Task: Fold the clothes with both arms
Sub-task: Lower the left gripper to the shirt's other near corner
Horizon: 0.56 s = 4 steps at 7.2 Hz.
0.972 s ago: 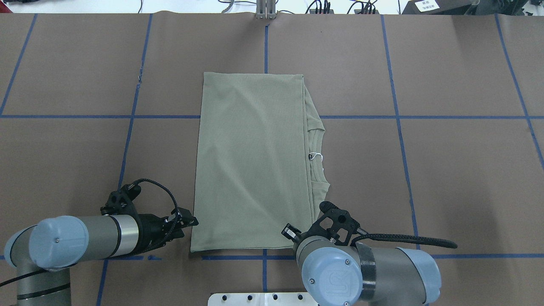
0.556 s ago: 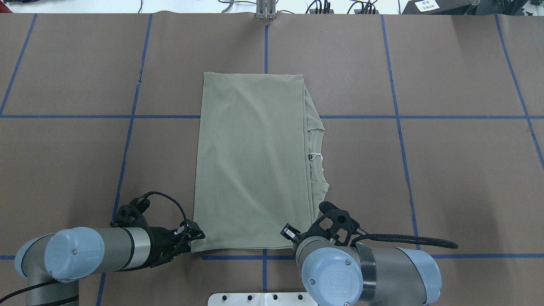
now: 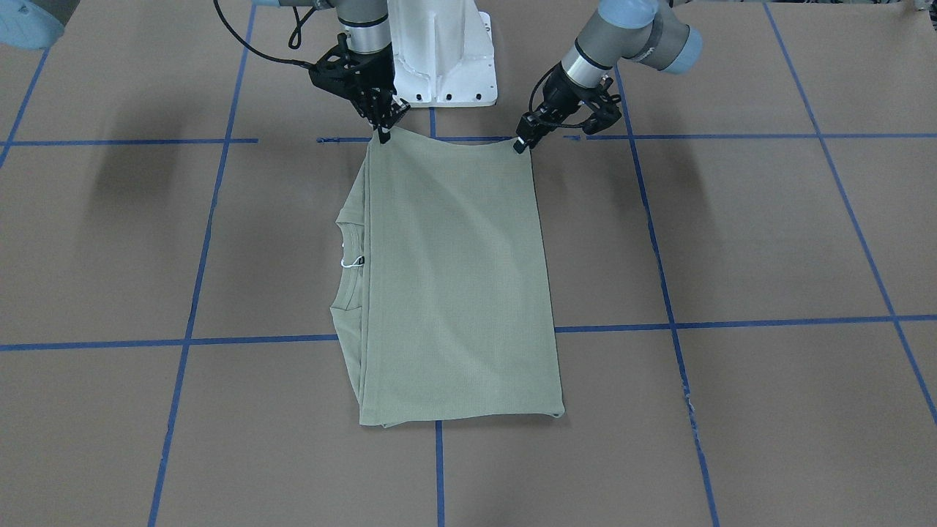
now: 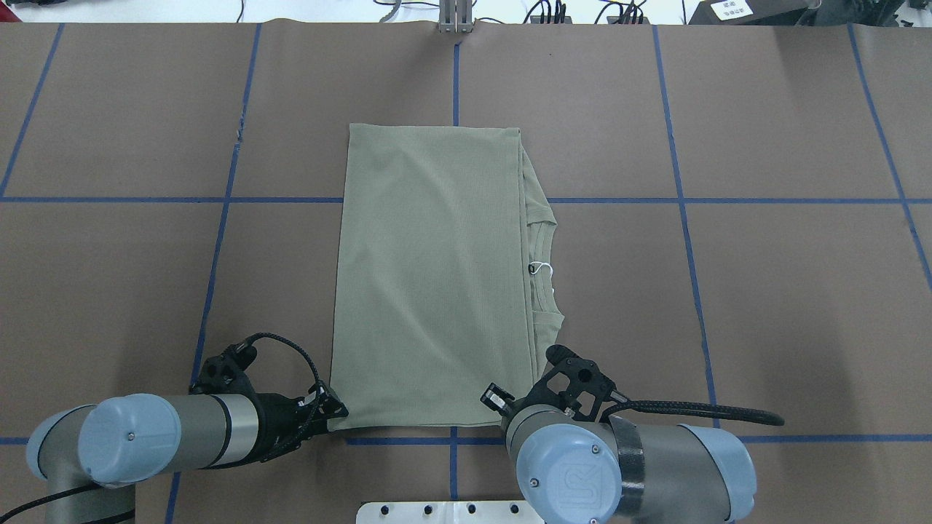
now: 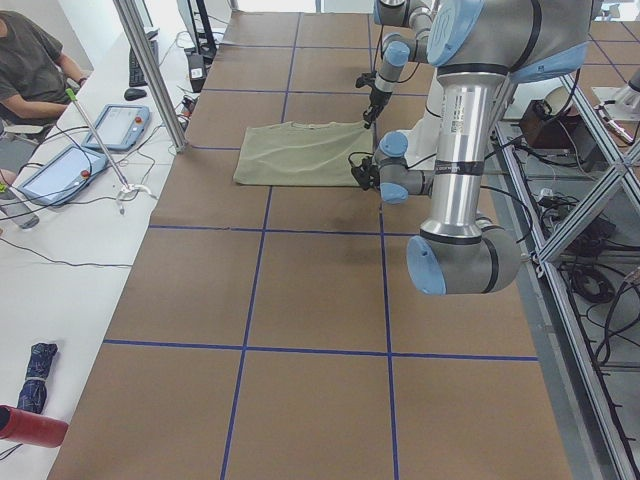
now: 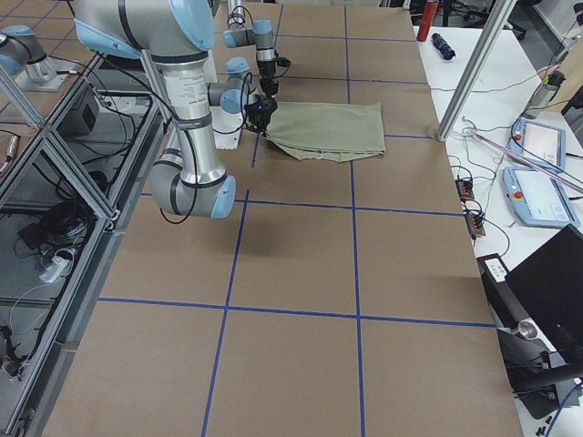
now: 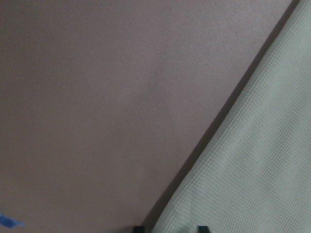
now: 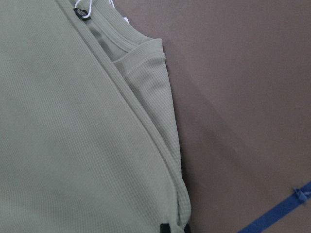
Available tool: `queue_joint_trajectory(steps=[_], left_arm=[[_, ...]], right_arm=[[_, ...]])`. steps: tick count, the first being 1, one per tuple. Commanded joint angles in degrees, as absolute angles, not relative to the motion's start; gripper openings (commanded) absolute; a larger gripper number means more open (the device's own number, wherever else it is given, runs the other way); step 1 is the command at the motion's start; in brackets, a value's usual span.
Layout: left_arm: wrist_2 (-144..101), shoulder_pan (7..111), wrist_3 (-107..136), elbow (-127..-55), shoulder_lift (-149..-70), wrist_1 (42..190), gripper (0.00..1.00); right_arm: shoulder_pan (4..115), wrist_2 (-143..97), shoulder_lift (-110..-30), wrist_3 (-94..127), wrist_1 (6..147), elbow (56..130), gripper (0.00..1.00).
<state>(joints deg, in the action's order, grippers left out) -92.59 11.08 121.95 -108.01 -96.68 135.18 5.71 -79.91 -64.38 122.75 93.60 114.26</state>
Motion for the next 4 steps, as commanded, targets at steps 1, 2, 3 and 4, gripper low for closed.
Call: queue_joint_trajectory(steps=[1,2,3,4], left_arm=[[-92.55,11.07,121.99,-108.19,-96.77,135.18,0.0],[-92.72,11.07,122.08,-108.28,-96.94,135.18,0.0],[-92.99,11.07,122.08,-108.72,-97.12,135.26,0.0],[-93.16,11.16,122.08,-111.33,-96.86,135.18,0.0]], right_arm=[[5.8,-79.98,-64.42,122.7,93.6,114.34,0.0],[5.8,-79.98,-64.51,122.7,93.6,114.69,0.0],[5.8,-79.98,-64.51,122.78,93.6,114.7,0.0],[5.89,-79.98,-65.03,122.78,93.6,116.18,0.0]])
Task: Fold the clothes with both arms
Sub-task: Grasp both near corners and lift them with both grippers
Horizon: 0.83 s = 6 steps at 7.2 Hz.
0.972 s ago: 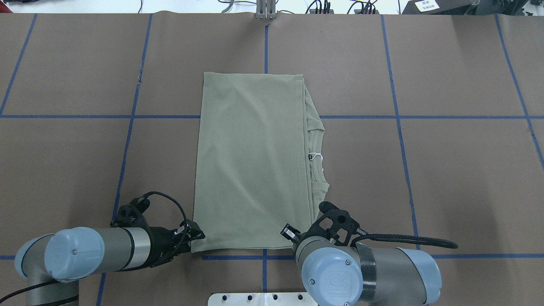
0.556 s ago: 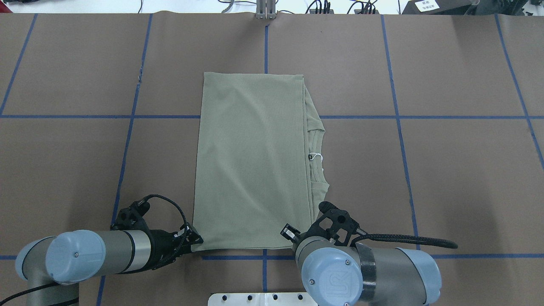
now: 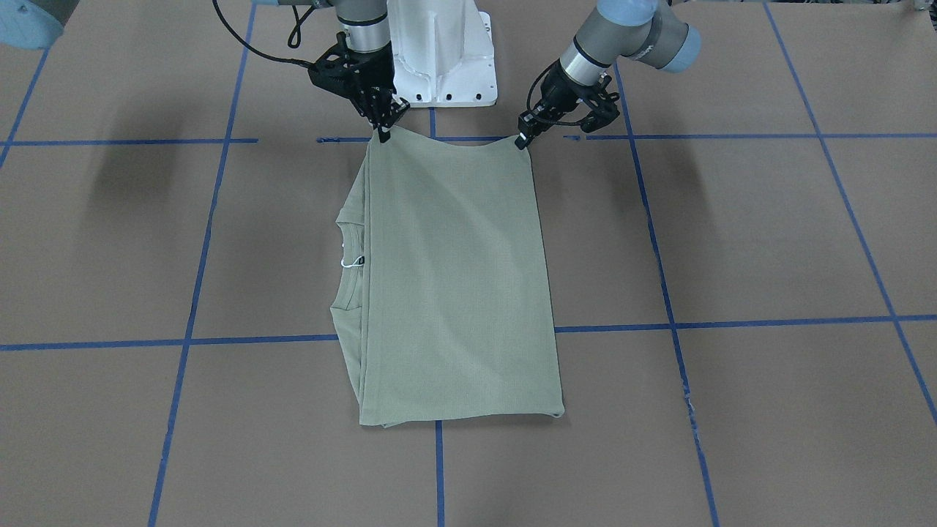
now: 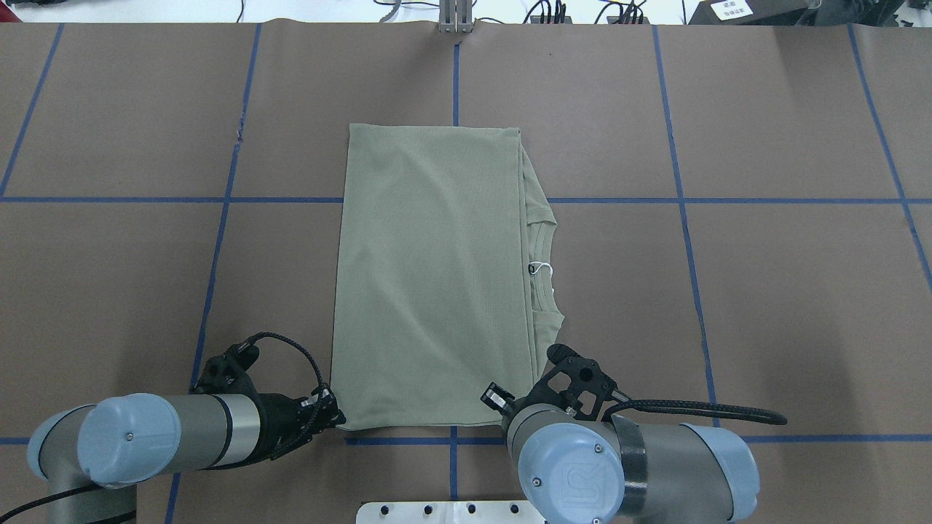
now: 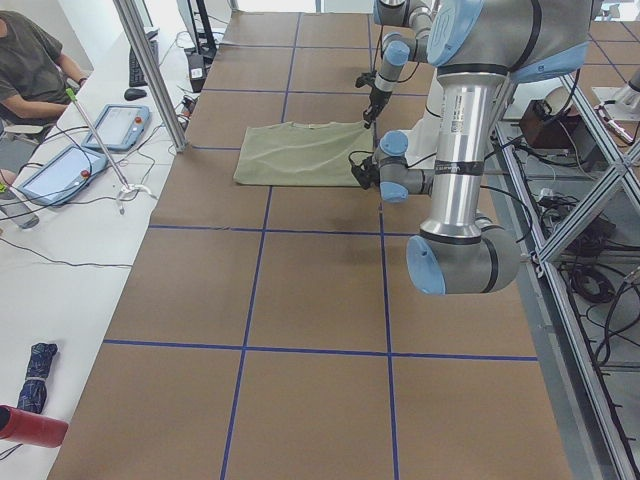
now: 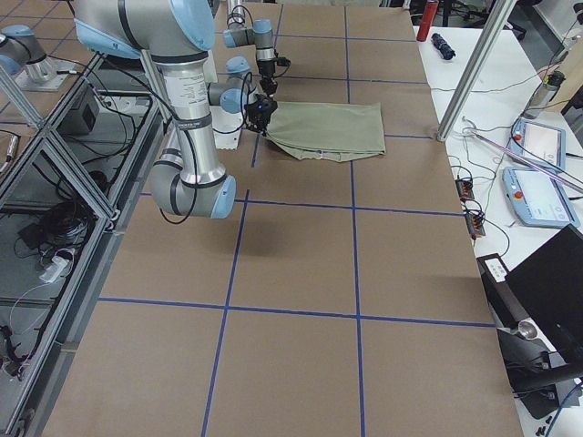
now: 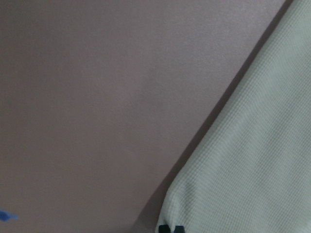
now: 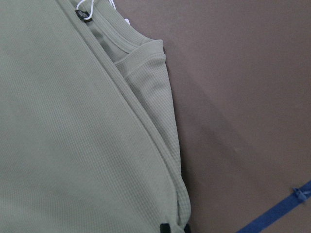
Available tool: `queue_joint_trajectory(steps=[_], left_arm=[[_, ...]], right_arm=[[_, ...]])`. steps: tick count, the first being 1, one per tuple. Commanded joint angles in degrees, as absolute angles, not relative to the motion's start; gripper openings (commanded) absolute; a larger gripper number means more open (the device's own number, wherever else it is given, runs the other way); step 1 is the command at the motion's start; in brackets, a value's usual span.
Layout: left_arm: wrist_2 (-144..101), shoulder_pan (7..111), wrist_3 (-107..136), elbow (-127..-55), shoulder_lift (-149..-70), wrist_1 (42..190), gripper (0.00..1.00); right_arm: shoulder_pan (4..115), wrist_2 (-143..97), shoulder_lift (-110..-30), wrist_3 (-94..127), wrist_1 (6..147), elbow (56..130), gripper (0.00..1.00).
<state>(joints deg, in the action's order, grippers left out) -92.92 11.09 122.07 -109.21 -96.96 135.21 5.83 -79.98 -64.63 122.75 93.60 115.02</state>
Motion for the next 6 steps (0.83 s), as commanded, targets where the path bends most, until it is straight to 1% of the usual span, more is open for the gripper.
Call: queue_joint_trajectory(steps=[1,2,3,4,5,6], left_arm=[[-94.56,11.25,125.82,-115.19,-96.07,135.18,0.0],[-94.66,11.16,129.17,-118.97,-95.98,134.31,0.0],[-94.66,10.9,129.98,-124.4,-97.19,127.51,0.0],[-95.01,11.51,129.21,-127.5,-100.08,119.09,0.0],[-94.75,14.3,127.63,-126.83,-100.89,117.44,0.0],[-94.83,15.81,118.22,-126.39,-101.16,116.64,0.0]], right_arm=[[5.89,-79.98,-68.52,122.78,93.6,120.8,0.0],[5.89,-80.07,-71.16,122.78,93.6,125.63,0.0],[5.98,-80.07,-71.45,122.87,93.78,127.16,0.0],[7.02,-80.07,-70.58,122.87,93.69,127.18,0.0],[10.42,-80.24,-69.79,122.17,93.6,126.74,0.0],[15.16,-81.46,-67.52,121.04,93.6,125.35,0.0]])
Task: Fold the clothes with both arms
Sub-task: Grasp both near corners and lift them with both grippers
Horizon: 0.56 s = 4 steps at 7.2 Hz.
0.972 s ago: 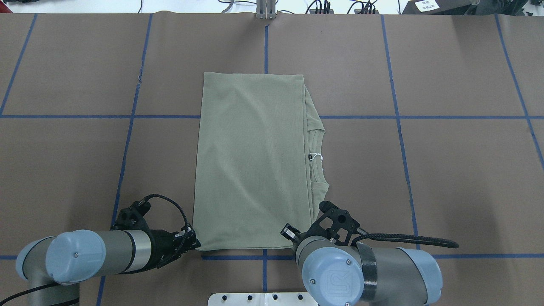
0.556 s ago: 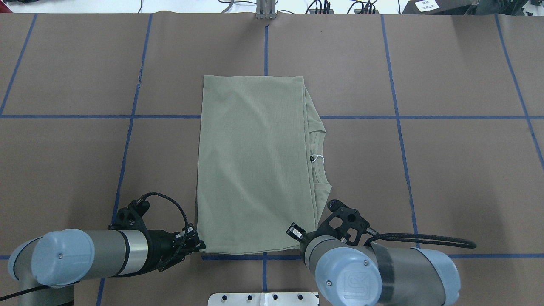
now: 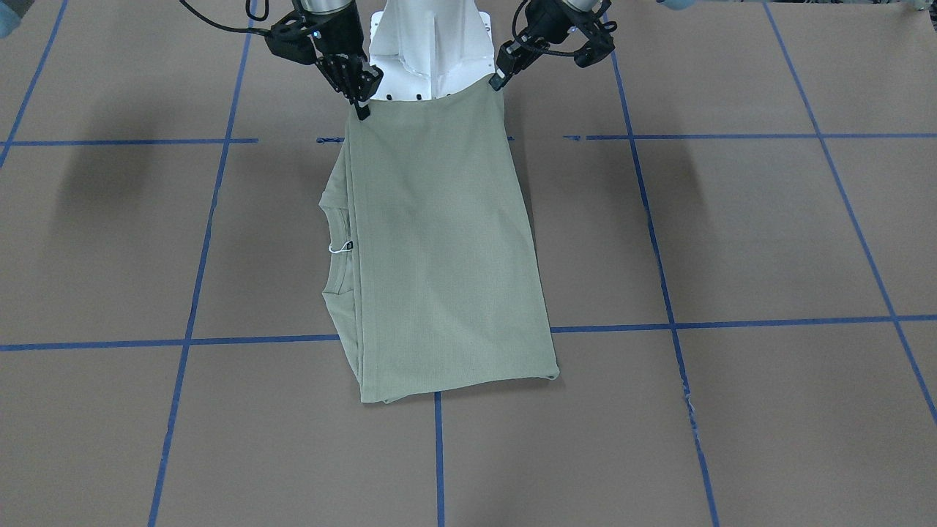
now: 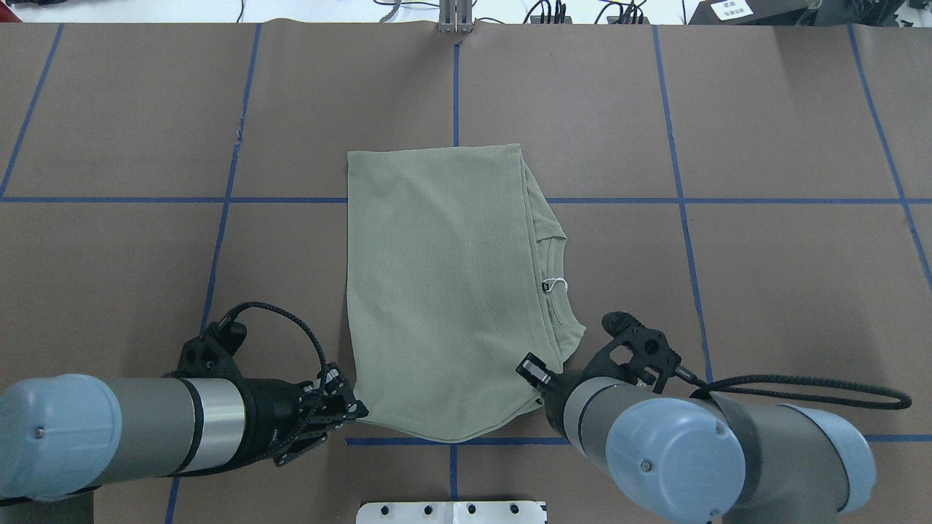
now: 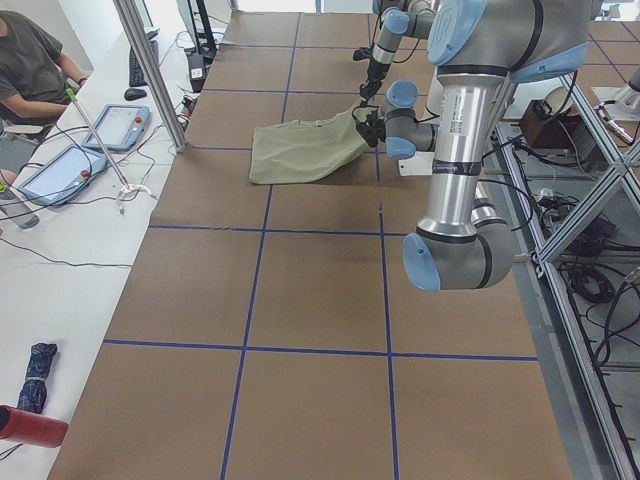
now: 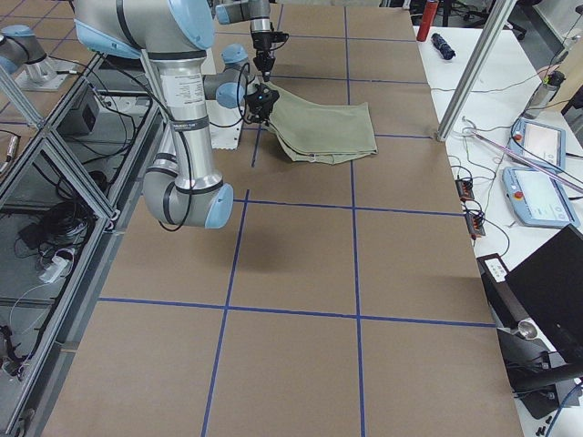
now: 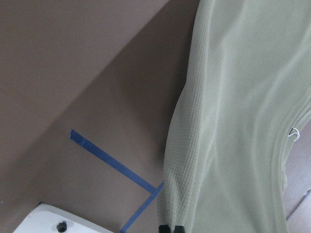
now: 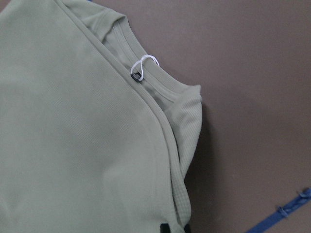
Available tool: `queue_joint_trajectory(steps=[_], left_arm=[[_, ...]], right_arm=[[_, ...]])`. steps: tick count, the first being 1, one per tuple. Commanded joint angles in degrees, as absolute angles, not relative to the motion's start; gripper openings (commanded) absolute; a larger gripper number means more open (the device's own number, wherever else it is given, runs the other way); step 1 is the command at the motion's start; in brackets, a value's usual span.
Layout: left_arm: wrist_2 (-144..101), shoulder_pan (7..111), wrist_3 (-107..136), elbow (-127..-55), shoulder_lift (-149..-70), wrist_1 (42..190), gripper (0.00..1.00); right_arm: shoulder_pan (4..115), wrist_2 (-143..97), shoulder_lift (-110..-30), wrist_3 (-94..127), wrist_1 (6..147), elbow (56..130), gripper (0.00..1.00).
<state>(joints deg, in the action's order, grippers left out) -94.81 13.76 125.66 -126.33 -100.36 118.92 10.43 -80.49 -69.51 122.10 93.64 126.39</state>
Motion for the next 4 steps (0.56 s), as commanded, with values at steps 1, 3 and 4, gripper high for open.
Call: queue_joint_trajectory(steps=[1,3,4], left_arm=[[-94.31,17.04,114.12,-124.04,-101.77,113.93,0.0],[-94.74,24.4,106.83,-118.24,-108.16,113.64,0.0],[-95.09,28.26,105.31,-114.21,-111.24,113.73,0.0]], right_arm=[[19.12,-85.56,-65.24,116.5,92.99,121.94,0.0],[25.72,-88.32,-59.01,111.65,92.73,112.11,0.0],[28.97,-89.9,-56.89,110.75,88.64,106.06,0.0]])
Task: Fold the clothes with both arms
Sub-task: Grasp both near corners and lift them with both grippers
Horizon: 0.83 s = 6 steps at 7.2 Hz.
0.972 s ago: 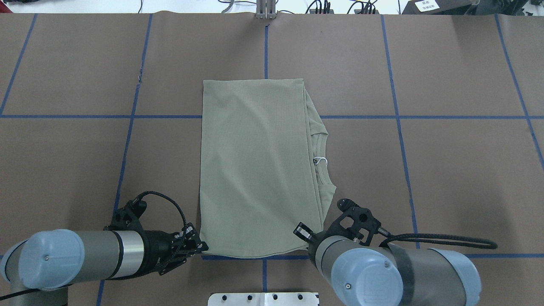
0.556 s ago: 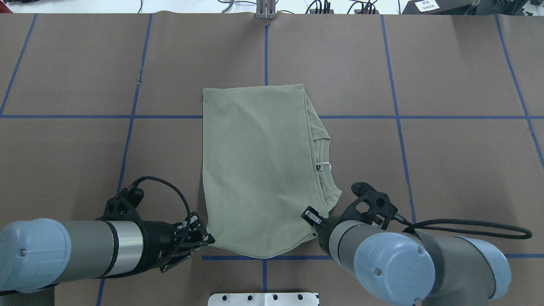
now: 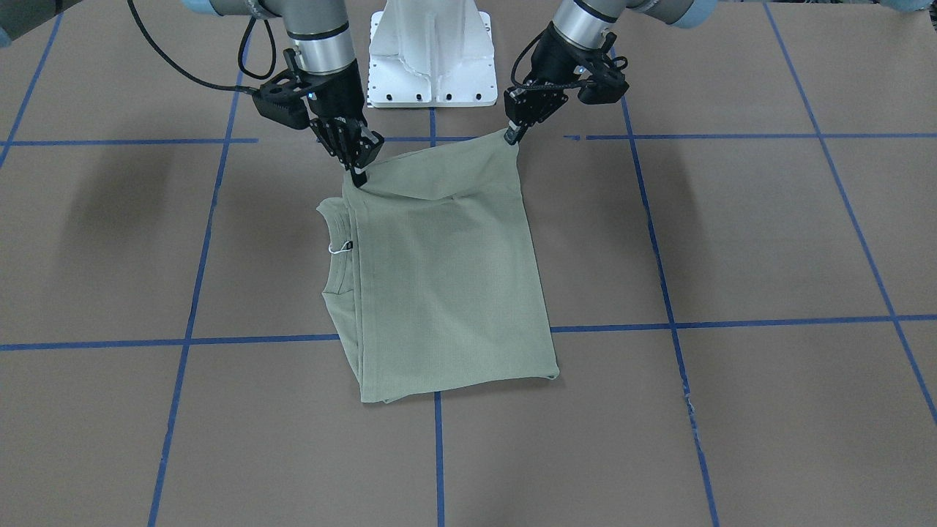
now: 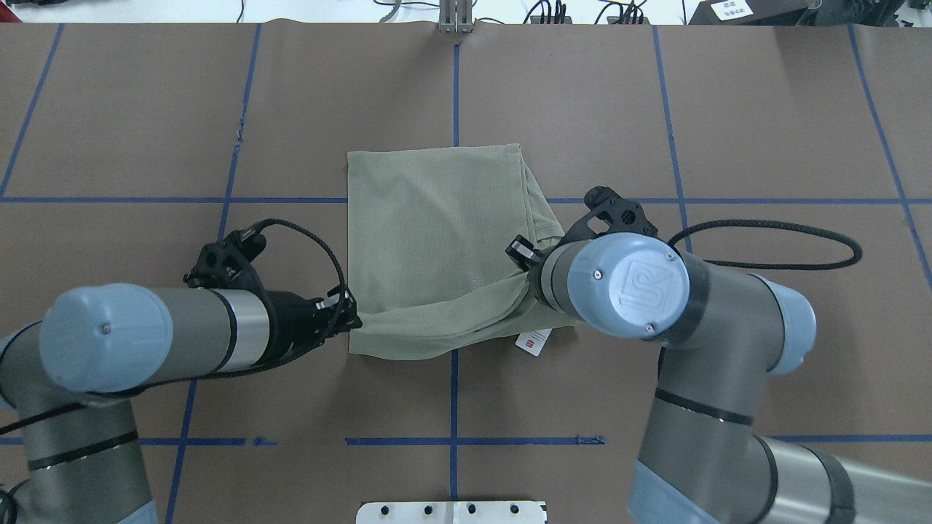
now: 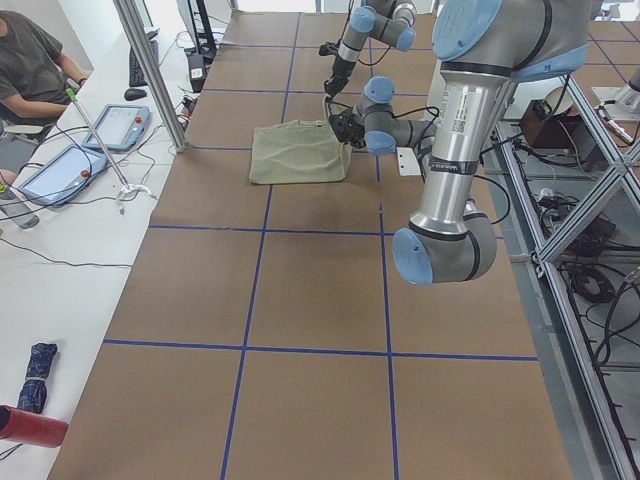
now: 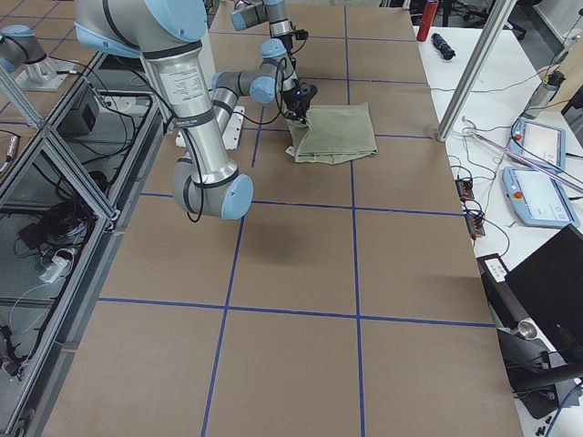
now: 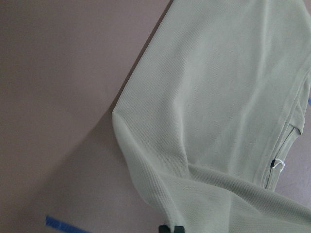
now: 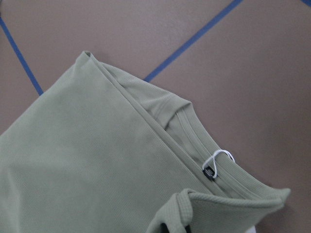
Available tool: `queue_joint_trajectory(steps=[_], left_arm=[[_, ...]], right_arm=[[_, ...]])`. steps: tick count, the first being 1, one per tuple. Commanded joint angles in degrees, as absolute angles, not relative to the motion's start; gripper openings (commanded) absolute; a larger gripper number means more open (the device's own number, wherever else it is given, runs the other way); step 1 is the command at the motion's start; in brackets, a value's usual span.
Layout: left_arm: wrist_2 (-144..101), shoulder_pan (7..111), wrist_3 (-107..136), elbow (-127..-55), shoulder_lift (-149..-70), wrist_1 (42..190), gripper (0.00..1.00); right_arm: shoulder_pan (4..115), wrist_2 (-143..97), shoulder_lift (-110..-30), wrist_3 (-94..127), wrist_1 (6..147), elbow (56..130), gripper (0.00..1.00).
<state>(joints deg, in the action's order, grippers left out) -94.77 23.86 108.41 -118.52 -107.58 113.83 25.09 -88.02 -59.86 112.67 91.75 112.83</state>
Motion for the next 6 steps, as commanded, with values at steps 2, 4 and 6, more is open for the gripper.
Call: queue_joint_trajectory(steps=[2,4,6], left_arm=[[-94.75,33.11,100.56,-105.69,-116.34,114.95,0.0],[-94.66,36.89,96.44,-98.3,-118.73,118.19,0.0],[-94.66,38.67,95.45,-89.78,-121.71,124.34,0.0]], right_arm=[[33.03,-92.45,-51.71,109.25,81.85,93.93,0.0],[35.23,-94.39,-48.44,109.07,76.68,85.56,0.0],[36.82,-96.76,-47.03,109.07,72.43,80.08,0.0]])
